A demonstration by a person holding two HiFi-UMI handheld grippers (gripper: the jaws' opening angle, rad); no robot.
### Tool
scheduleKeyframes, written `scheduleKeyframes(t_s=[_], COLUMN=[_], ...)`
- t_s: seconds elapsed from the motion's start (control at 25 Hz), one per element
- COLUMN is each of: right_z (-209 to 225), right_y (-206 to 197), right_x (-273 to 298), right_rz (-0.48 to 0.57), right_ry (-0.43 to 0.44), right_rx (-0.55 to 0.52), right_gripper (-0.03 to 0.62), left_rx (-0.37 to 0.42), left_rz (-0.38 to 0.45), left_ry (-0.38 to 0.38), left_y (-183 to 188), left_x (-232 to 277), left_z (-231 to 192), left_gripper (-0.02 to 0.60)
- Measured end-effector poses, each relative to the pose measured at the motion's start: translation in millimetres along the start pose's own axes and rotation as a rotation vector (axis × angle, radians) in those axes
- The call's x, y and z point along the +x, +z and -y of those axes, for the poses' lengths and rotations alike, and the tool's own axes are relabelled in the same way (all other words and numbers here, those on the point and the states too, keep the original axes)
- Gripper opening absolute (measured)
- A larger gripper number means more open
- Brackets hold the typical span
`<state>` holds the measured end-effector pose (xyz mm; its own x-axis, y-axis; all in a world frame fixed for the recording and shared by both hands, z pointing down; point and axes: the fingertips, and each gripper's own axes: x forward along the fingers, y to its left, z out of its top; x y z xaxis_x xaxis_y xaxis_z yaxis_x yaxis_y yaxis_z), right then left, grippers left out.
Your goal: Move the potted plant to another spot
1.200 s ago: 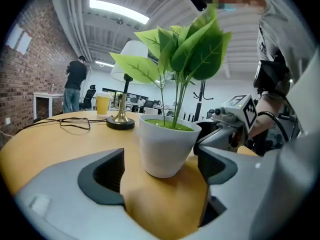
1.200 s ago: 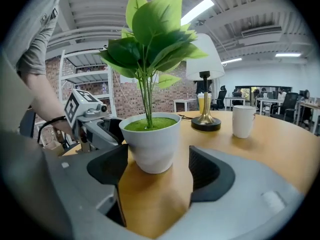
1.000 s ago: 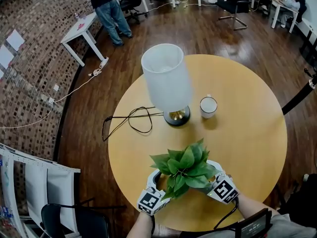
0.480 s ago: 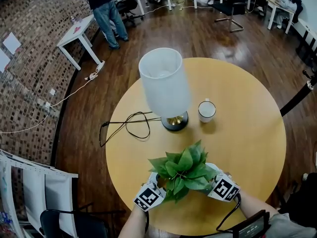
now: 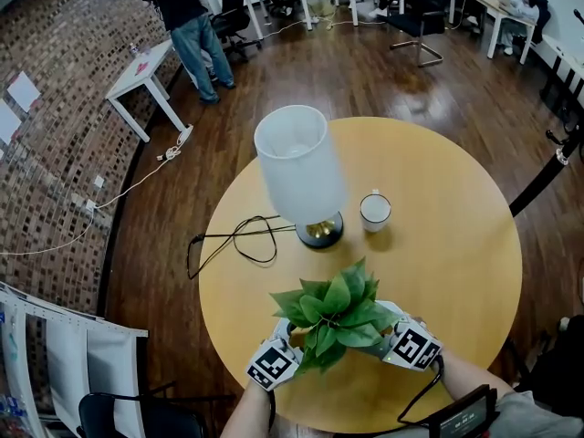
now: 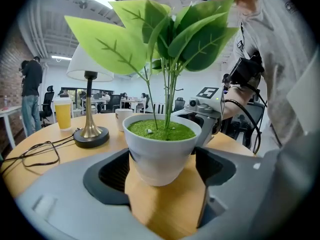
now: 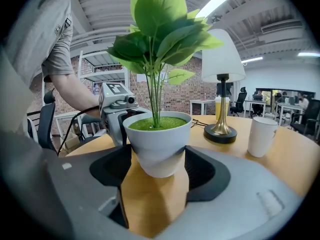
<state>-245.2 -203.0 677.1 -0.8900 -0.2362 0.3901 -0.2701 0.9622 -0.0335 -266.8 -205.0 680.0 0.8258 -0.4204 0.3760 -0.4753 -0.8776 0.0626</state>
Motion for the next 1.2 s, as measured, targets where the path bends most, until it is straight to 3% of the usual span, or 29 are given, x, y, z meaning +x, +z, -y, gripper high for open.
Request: scheduleKeyframes(t_s=[0.84,1.2], right_z=[-0.1,25.2], right_y=[143.7,148.7], right_x=[-124.5,-188.8], right_rz=[0.079,0.128], right_ry=[-0.113,-0.154], right_rx=[-0.098,-0.111], right_gripper=[0.343,0.342], left_rx=[0.123,0.168], left_rz=[0.057,0.049], left_ry=[-0.011,-0.037], left_y=[184.8,233.7], left_x=[-24.5,20.0], left_z=[39.1,64.2], left_gripper=[0.405,0.405])
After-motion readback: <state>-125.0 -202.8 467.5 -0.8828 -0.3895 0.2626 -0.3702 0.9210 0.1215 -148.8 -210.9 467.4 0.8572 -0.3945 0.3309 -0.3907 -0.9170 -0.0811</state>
